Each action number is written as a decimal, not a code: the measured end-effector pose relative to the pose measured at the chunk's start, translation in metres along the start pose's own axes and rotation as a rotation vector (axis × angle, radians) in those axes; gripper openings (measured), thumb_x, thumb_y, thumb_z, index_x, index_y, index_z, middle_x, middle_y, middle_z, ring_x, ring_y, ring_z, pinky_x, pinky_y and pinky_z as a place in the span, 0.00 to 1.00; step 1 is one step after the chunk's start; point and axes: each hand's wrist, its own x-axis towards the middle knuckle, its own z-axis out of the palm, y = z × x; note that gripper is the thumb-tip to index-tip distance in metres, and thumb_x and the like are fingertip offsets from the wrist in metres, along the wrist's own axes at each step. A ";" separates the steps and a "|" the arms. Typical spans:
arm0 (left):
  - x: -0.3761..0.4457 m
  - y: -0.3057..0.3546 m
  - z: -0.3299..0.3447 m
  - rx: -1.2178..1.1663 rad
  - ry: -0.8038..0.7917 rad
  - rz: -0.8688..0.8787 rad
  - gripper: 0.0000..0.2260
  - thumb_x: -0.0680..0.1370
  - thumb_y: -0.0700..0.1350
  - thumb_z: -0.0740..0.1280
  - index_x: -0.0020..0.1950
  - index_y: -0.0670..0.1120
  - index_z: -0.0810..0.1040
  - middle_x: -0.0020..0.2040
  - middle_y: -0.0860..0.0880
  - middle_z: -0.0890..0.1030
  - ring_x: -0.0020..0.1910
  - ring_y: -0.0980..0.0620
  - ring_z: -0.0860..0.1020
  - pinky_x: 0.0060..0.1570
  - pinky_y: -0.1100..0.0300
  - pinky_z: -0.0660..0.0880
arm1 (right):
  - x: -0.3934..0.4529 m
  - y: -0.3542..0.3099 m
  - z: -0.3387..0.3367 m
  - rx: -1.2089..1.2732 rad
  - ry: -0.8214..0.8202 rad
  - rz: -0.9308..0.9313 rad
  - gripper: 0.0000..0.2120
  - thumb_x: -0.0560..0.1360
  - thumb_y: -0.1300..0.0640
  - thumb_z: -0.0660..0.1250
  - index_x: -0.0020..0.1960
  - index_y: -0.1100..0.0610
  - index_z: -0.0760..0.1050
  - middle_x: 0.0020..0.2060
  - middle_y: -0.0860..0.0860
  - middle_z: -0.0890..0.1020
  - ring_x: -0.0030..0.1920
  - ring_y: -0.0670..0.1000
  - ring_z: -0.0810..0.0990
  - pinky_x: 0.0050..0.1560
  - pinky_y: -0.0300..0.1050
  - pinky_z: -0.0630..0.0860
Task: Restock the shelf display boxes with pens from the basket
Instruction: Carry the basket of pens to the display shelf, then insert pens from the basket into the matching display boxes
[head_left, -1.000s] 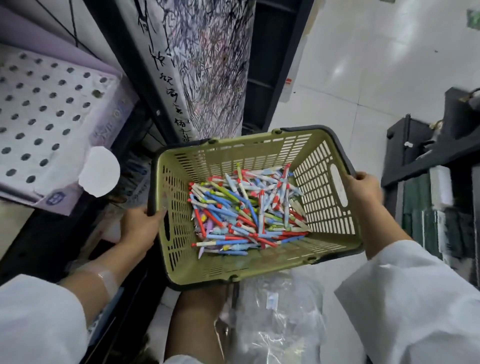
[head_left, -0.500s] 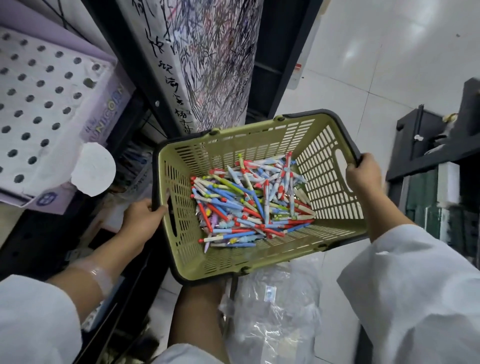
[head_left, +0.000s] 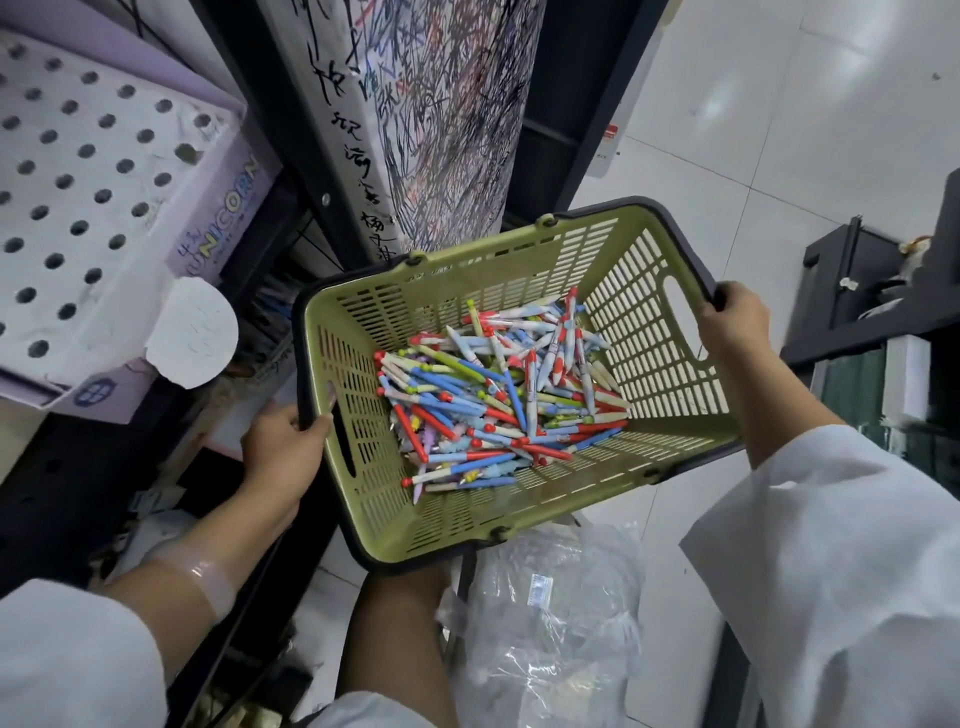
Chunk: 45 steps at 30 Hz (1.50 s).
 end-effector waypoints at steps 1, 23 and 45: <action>-0.002 0.000 0.000 0.001 0.022 0.004 0.05 0.74 0.43 0.67 0.44 0.42 0.80 0.43 0.41 0.82 0.42 0.42 0.80 0.41 0.53 0.74 | -0.001 0.002 0.000 -0.001 -0.008 0.000 0.15 0.77 0.64 0.57 0.63 0.62 0.71 0.56 0.62 0.77 0.56 0.63 0.75 0.58 0.57 0.73; 0.010 0.045 0.074 0.428 -0.442 0.356 0.10 0.79 0.38 0.60 0.59 0.39 0.75 0.57 0.42 0.76 0.50 0.46 0.75 0.45 0.59 0.68 | -0.129 -0.020 0.190 -0.309 -0.667 -0.013 0.55 0.66 0.45 0.75 0.75 0.61 0.41 0.73 0.60 0.54 0.73 0.61 0.57 0.70 0.59 0.62; 0.010 0.034 0.068 0.222 -0.496 0.237 0.07 0.80 0.39 0.59 0.50 0.47 0.75 0.50 0.44 0.79 0.48 0.46 0.78 0.41 0.62 0.72 | -0.098 -0.027 0.182 -0.308 -0.525 -0.294 0.08 0.76 0.58 0.64 0.52 0.62 0.71 0.48 0.61 0.77 0.48 0.60 0.76 0.40 0.46 0.67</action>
